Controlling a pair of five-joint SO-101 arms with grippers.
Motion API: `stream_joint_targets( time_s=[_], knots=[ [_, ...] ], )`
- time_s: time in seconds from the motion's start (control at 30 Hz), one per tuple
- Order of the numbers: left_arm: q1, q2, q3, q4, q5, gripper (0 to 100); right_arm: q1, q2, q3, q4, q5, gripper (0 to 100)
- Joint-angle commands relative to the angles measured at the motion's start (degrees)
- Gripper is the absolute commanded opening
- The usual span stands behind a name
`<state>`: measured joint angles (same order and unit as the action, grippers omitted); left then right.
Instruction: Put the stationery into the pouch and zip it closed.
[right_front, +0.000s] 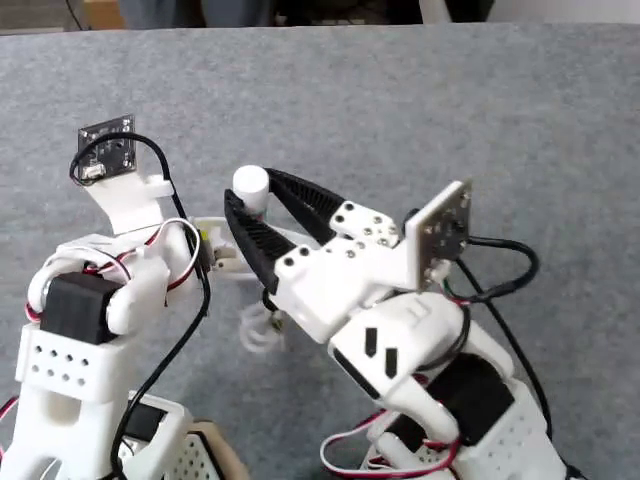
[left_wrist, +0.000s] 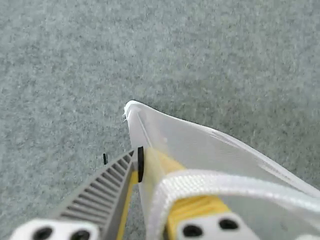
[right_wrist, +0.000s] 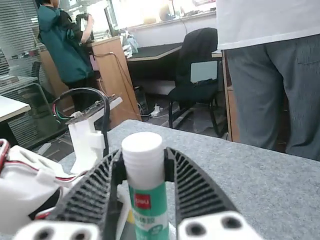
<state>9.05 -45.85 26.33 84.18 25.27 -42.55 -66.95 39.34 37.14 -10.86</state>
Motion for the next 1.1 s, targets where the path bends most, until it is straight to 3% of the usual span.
stream_joint_targets(
  time_s=[0.0, 0.37, 0.6, 1.07],
  knots=[
    [-1.80, 2.11, 4.44, -5.10, -0.09, 3, -0.44, 1.80, 0.92, -3.43, 0.62, 1.1],
    [-4.44, 2.11, 7.25, -7.03, -0.09, 3, 1.93, 4.88, 2.15, -6.51, 0.26, 1.1],
    [-4.18, 2.11, 6.73, -4.92, -0.09, 3, 7.82, 5.05, 3.30, -6.59, 0.26, 1.1],
    [-4.09, 2.11, 6.73, -4.66, -0.09, 3, 8.26, 5.05, 12.97, -12.48, 0.62, 1.1]
  ],
)
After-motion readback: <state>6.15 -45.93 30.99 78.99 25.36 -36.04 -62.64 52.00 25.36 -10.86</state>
